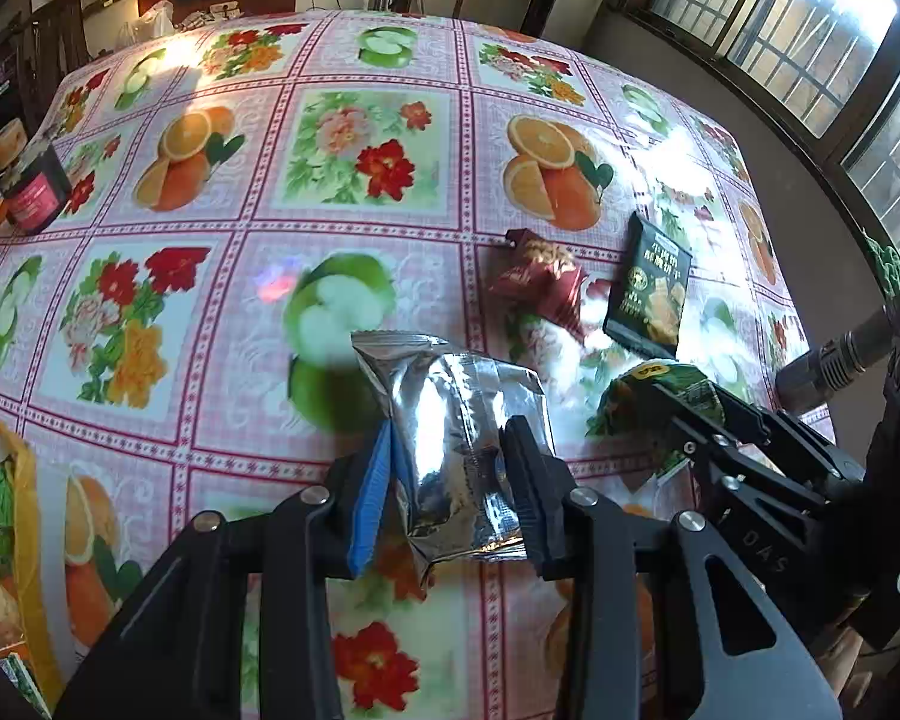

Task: Organize snacks
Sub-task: 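Grasp silver foil bag with left tool while right tool grasps green Original pea bag, then carry both held bags into the white tray and open both tools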

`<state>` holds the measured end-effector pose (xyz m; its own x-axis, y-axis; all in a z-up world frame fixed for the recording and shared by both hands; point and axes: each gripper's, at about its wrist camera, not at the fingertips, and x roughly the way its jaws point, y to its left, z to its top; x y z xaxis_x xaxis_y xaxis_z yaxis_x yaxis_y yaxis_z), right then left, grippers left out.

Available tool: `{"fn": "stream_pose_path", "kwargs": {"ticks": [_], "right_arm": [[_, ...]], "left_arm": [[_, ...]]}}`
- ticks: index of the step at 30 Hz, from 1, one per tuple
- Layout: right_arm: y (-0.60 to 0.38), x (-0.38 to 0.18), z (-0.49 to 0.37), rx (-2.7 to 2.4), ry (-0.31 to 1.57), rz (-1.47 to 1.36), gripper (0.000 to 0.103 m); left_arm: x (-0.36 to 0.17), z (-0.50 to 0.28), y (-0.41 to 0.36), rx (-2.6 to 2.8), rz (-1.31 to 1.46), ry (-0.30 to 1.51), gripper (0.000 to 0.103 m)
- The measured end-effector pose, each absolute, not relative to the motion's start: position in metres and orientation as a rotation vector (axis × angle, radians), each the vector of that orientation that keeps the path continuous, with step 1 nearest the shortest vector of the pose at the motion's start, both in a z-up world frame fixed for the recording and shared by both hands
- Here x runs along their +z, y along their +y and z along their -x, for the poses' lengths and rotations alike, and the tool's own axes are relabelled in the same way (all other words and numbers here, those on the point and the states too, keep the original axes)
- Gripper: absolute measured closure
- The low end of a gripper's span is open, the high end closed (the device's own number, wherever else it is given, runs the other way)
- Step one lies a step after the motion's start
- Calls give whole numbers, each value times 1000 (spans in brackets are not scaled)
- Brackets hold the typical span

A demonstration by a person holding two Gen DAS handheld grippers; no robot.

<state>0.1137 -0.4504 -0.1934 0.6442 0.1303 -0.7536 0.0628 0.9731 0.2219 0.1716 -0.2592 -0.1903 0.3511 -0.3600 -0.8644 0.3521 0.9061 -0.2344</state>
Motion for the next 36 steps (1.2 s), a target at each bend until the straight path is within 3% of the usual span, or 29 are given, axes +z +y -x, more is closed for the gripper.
{"fn": "stream_pose_path", "kwargs": {"ticks": [5, 9, 10, 14, 16, 18, 25, 36], "right_arm": [[-446, -186, -96, 66, 850, -258, 60], [-449, -184, -84, 47, 839, -273, 60], [-451, -184, -82, 45, 838, -284, 60], [-463, -187, -74, 25, 829, -329, 60], [-464, -187, -74, 25, 829, -335, 60], [-463, -186, -73, 34, 824, -338, 60], [-449, -185, -70, 78, 821, -326, 60], [-389, -169, -31, 225, 788, -314, 60]], "left_arm": [[-191, -168, -245, -476, 28, 1149, 60], [-184, -168, -250, -495, 30, 1139, 24], [-182, -166, -252, -490, 13, 1125, 23], [-189, -166, -265, -467, -41, 1131, 24], [-203, -170, -265, -438, -51, 1158, 40], [-204, -169, -263, -427, -75, 1131, 43], [-198, -155, -239, -416, -52, 1124, 43], [-142, -73, -162, -315, -20, 982, 43]]}}
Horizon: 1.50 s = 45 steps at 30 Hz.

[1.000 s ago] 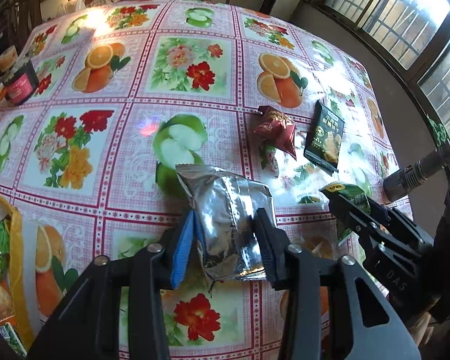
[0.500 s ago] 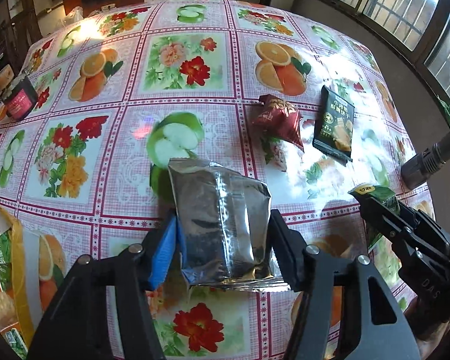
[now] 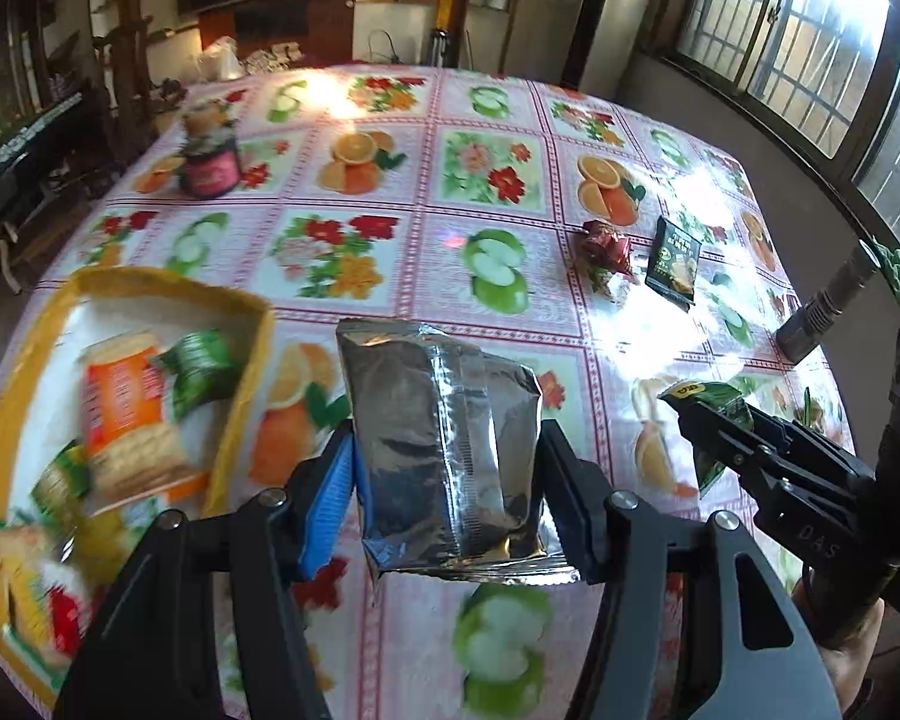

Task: Organize snacks
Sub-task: 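Carry both held bags into the white tray and open both tools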

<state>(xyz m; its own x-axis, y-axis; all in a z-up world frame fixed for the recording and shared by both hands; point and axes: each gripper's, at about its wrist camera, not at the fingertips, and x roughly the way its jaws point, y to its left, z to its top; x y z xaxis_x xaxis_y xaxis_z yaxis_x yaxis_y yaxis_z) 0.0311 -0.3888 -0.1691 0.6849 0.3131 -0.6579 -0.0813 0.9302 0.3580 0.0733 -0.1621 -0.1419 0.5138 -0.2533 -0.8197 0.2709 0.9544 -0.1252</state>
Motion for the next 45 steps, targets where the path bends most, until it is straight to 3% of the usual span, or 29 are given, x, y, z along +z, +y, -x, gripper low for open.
{"fn": "stream_pose_path", "kwargs": {"ticks": [28, 45], "right_arm": [[-222, -134, 7, 612, 778, -250, 60], [-161, -128, 1, 712, 799, -179, 60]], "left_arm": [[-120, 7, -5, -89, 26, 881, 43], [-130, 15, 36, -26, 60, 895, 43]]}}
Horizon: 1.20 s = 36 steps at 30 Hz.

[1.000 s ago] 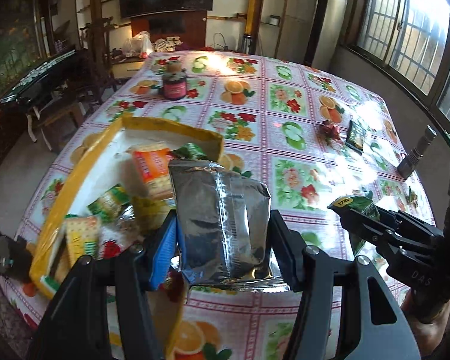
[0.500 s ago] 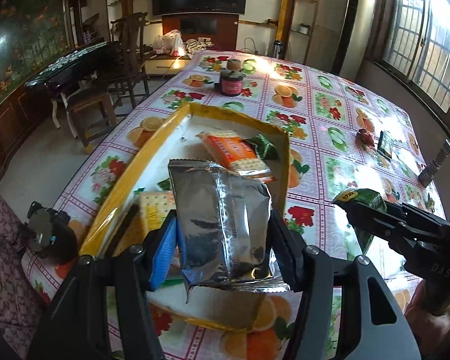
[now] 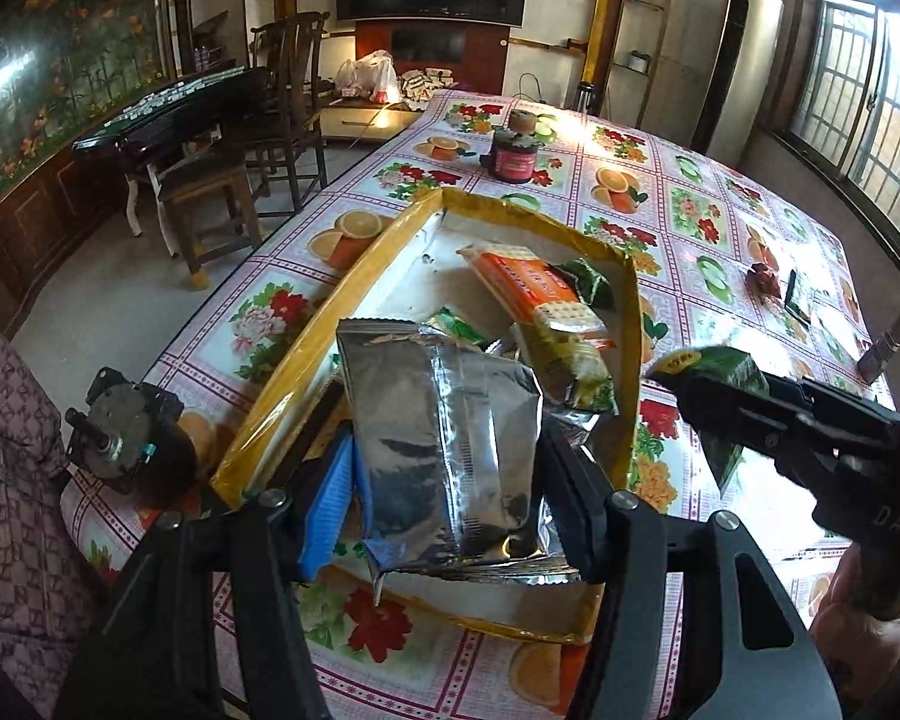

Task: Organize snacks
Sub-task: 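Carry both held bags into the white tray and open both tools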

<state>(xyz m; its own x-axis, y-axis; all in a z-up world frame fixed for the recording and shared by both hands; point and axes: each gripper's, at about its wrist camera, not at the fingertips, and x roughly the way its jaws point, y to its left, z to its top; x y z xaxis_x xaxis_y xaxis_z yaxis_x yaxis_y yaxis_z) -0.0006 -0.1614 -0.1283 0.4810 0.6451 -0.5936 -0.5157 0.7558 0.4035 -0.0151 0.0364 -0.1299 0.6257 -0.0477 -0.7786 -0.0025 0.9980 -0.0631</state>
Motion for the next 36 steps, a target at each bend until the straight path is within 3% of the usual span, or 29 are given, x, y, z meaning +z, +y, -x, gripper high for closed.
{"fn": "stream_pose_path", "kwargs": {"ticks": [36], "right_arm": [[-134, -143, -67, 710, 820, -177, 60]], "left_arm": [[-158, -9, 39, -44, 53, 958, 43]]}}
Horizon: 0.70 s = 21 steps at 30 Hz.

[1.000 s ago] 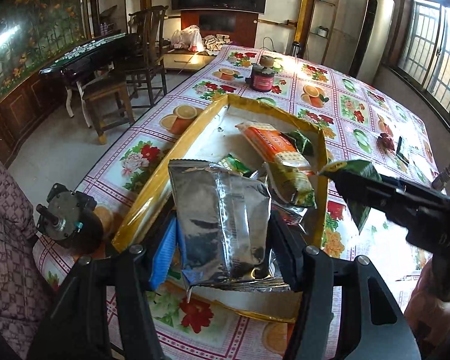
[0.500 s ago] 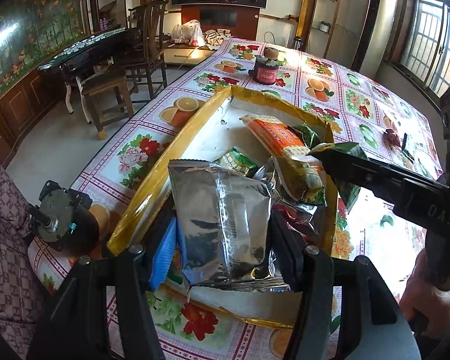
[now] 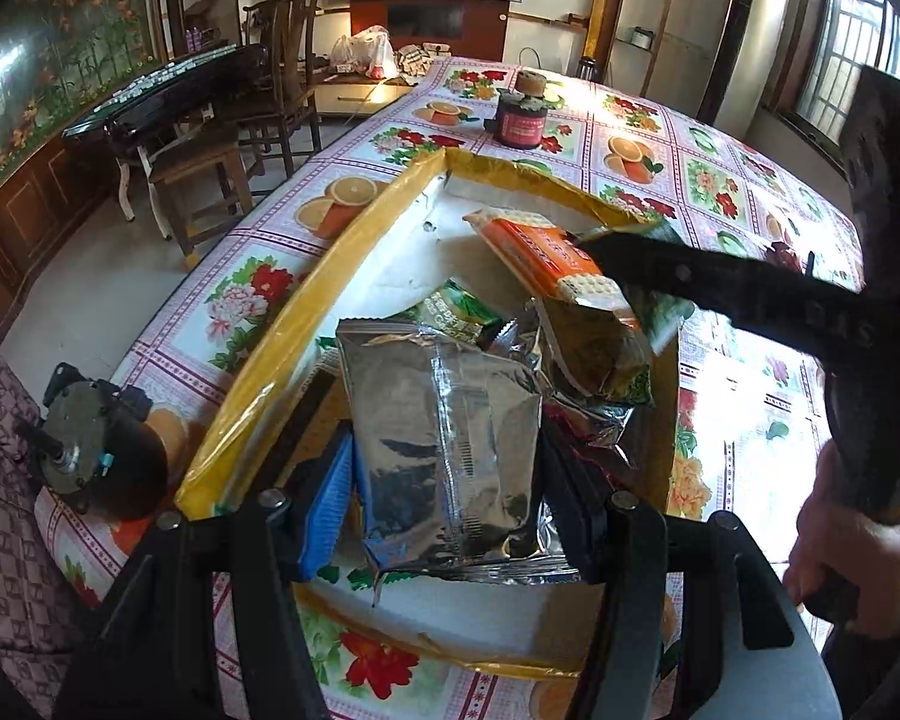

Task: Organize snacks
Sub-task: 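Carry both held bags into the white tray and open both tools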

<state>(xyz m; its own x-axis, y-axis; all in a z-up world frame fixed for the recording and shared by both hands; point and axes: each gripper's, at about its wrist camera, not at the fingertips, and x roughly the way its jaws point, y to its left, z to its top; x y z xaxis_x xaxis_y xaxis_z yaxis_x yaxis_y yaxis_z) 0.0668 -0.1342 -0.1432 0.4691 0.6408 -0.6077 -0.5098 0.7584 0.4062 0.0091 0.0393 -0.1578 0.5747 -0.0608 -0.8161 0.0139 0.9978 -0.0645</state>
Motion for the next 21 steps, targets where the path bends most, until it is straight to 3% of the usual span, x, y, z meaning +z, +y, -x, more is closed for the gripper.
{"fn": "stream_pose_path", "kwargs": {"ticks": [21], "right_arm": [[-128, -169, -106, 677, 870, -183, 57]], "left_arm": [[-163, -28, 25, -59, 9, 969, 43]]}}
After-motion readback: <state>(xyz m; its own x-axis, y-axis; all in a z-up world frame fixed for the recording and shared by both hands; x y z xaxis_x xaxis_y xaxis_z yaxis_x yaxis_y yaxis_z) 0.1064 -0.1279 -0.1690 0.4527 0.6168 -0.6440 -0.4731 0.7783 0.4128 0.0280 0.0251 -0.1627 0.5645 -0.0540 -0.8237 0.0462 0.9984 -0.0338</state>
